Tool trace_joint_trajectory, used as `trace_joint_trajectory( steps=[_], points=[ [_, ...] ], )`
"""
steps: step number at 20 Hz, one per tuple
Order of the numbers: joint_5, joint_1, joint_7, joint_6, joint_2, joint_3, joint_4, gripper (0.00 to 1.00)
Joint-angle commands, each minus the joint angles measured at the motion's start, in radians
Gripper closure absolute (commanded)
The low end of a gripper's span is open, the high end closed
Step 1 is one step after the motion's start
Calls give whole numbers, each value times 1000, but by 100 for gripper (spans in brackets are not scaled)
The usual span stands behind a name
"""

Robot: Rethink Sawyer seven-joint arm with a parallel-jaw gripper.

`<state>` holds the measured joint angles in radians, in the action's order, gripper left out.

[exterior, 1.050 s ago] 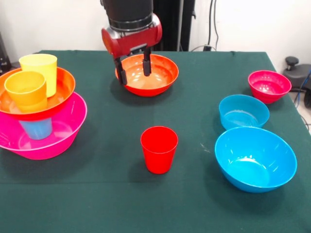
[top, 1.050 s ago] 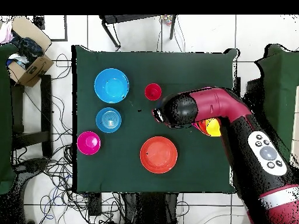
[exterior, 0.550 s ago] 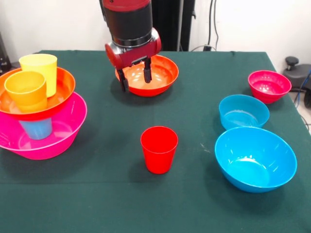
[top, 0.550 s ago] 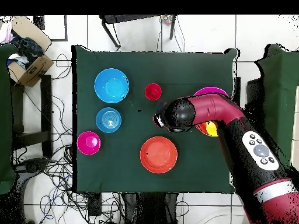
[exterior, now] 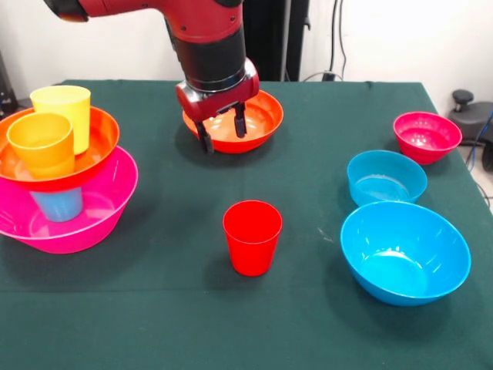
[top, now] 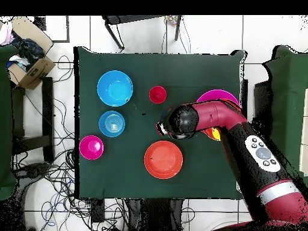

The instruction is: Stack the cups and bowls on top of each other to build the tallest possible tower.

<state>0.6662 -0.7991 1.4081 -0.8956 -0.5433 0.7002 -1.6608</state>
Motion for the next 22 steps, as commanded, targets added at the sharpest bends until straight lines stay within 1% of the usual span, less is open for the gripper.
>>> trace_joint_trajectory(
  steps=[1, 6, 8, 11, 13, 17, 19, 22],
  points=[
    [63, 47, -108, -66, 47, -62, 46, 0],
    [75, 42, -142, -66, 69, -63, 63, 0],
    [81, 35, -151, -52, 75, -59, 62, 0],
    [88, 18, -194, -65, 72, -53, 48, 0],
    [83, 12, -176, -64, 69, -62, 43, 0],
    [92, 10, -190, -66, 83, -63, 54, 0],
    [87, 6, -191, -76, 80, -64, 54, 0],
    [75, -4, -222, -112, 65, -56, 45, 0]
  ],
)
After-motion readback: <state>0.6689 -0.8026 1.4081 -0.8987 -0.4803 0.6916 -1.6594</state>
